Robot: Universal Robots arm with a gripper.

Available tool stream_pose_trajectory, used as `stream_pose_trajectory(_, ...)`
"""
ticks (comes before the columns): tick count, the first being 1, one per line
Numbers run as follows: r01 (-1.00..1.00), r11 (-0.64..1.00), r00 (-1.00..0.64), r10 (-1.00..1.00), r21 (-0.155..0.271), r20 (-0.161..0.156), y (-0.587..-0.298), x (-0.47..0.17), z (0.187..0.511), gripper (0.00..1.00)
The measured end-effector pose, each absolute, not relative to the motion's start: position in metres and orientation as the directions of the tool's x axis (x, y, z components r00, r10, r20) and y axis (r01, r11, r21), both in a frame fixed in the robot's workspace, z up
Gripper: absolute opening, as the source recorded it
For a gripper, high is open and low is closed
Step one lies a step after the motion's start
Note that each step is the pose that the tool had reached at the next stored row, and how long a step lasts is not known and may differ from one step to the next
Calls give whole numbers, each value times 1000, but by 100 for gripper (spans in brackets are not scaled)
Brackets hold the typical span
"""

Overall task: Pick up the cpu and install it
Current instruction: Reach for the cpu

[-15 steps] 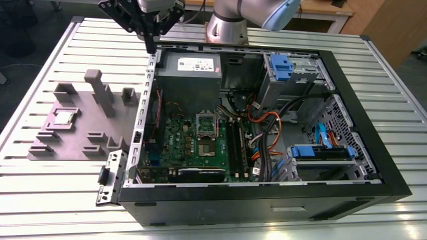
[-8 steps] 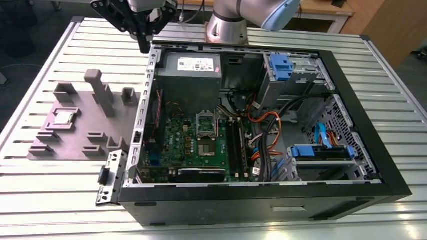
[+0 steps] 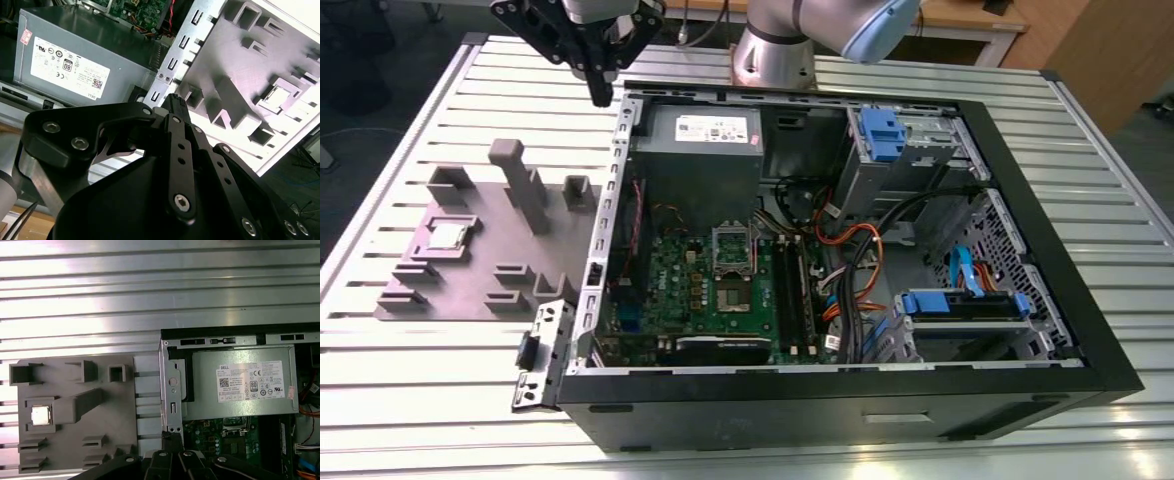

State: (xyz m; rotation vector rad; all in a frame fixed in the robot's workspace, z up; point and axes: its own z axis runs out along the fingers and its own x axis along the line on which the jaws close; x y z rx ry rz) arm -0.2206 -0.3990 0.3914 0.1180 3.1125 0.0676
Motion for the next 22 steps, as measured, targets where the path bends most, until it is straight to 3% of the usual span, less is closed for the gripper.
stream_pose_trajectory(22, 75, 996, -997, 76, 44, -24, -399, -230, 391, 11)
